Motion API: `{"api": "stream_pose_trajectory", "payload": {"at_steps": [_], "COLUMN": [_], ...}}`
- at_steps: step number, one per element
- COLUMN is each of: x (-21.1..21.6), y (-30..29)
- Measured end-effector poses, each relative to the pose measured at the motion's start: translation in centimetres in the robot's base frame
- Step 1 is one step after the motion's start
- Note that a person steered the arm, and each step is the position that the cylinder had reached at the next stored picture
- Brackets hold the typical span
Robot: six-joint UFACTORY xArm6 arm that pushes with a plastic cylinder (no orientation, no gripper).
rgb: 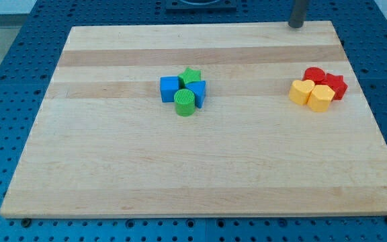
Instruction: Place your arm horizontal to the green star
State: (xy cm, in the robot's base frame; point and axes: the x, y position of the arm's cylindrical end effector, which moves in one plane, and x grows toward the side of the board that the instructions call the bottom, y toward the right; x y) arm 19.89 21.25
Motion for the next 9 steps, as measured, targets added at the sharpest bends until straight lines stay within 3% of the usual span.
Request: {"api": "stream_pose_trajectory", "payload": {"at_steps": [4, 7, 9], "x": [1.5, 10.6, 14.1], "y": [-0.8, -6.1, -9.6]}}
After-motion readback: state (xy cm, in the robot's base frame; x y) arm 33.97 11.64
